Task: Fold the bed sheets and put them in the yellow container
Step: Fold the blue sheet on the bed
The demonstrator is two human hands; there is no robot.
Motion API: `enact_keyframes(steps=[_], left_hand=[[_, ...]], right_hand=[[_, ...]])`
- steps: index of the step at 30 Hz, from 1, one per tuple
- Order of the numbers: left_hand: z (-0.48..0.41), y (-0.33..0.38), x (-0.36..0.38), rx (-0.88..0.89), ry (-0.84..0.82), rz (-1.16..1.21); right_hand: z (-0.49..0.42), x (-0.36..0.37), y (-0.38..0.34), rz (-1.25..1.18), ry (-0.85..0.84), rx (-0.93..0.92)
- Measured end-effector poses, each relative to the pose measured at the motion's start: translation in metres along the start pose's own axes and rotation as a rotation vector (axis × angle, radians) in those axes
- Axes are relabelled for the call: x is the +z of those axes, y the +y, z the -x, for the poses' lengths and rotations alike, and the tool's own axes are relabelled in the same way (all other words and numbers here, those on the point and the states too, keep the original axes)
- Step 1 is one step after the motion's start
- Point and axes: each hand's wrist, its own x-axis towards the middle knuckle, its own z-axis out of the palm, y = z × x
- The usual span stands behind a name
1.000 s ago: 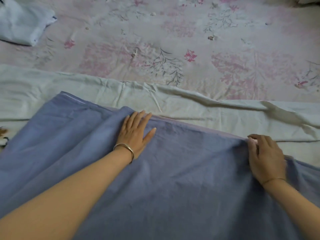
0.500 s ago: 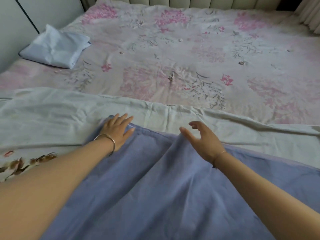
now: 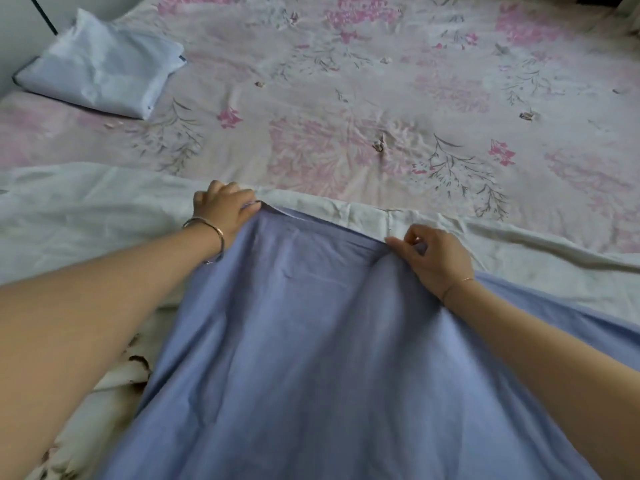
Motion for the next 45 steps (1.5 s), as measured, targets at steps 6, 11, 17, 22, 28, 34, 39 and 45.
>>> enact_keyframes(steps=[6, 11, 17, 22, 28, 34, 39, 45], left_hand=[[0.034, -0.040, 0.038, -0.326, 0.016, 0.702], [0.067, -0.060, 0.043, -0.351, 0.074, 0.691], [0.064, -0.052, 0.041, -0.621, -0.025, 0.881], [0.147, -0.065, 0.028, -0.576, 0.047, 0.965], [0.246, -0.083, 0.010, -0.522, 0.021, 1.019], [0.327, -0.103, -0.009, -0.395, -0.226, 0.481], [0.371, -0.108, -0.028, -0.364, -0.312, 0.474], [0.391, -0.130, -0.035, -0.591, -0.080, 0.830]], right_hand=[[0.009, 0.048, 0.008, -0.004, -0.051, 0.119], [-0.021, 0.051, -0.019, -0.171, -0.236, 0.111], [-0.017, 0.069, -0.034, 0.008, -0.018, 0.106], [0.095, 0.123, -0.089, -0.195, -0.076, -0.270], [0.173, 0.164, -0.133, -0.266, -0.248, -0.206], [0.223, 0.154, -0.152, -0.377, -0.273, -0.116], [0.267, 0.146, -0.162, -0.412, -0.343, -0.038], [0.313, 0.139, -0.179, -0.414, -0.362, -0.023]])
